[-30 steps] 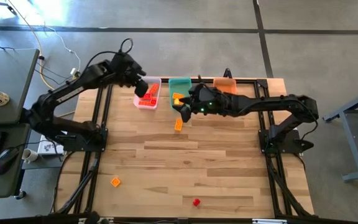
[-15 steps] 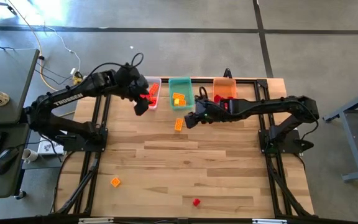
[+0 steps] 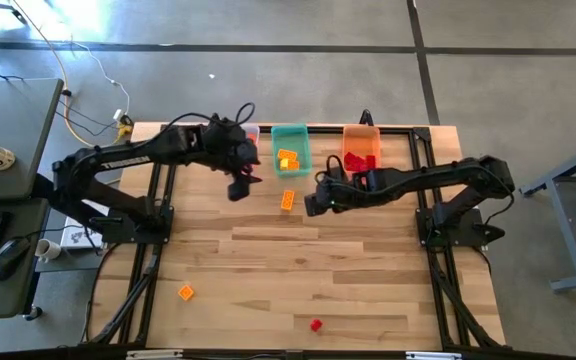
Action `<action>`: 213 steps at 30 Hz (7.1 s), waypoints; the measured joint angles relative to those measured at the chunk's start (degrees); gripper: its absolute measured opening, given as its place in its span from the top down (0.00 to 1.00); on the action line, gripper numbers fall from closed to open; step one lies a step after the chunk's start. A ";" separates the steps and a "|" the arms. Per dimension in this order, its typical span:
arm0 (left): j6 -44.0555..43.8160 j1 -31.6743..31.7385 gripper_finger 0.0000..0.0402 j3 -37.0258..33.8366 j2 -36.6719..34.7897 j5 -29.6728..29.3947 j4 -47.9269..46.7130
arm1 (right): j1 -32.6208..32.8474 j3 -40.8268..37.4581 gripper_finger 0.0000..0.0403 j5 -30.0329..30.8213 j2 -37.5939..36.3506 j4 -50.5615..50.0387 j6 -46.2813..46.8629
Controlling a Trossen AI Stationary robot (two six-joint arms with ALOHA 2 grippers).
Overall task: Sort & place blocks by color
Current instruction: Put the yellow game piece into the green bin, then put the red game piece into the orange bin
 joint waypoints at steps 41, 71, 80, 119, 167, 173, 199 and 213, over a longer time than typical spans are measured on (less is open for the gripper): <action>-55.04 -4.40 0.34 -0.02 26.08 -8.79 16.40 | -6.98 0.00 0.38 -1.32 -0.02 -21.51 -16.48; -61.57 -7.03 0.34 0.02 29.09 -12.57 16.46 | -6.91 0.00 0.38 -0.50 -0.02 -16.28 -21.52; -62.82 -8.36 0.34 0.02 32.22 -13.15 18.17 | -6.91 0.00 0.38 -0.55 -0.02 -16.28 -22.44; -50.96 -8.63 0.74 -0.08 37.57 -7.70 18.67 | -4.10 -0.02 0.38 0.50 -0.02 -15.84 -20.77; -26.37 10.74 0.52 -0.02 29.15 -3.60 29.10 | -1.51 -0.02 0.38 2.10 0.00 -8.57 -5.73; -23.96 11.10 0.44 -0.02 28.92 -3.41 27.79 | -1.61 -0.02 0.38 2.43 0.00 -8.34 -5.74; -19.40 3.10 0.41 0.02 2.61 3.59 -10.59 | 13.06 -0.02 0.38 -12.07 0.00 3.91 -25.48; -37.33 -16.16 0.41 0.00 -3.11 -1.23 -19.83 | 22.10 -0.04 0.38 -19.03 4.72 13.43 -44.92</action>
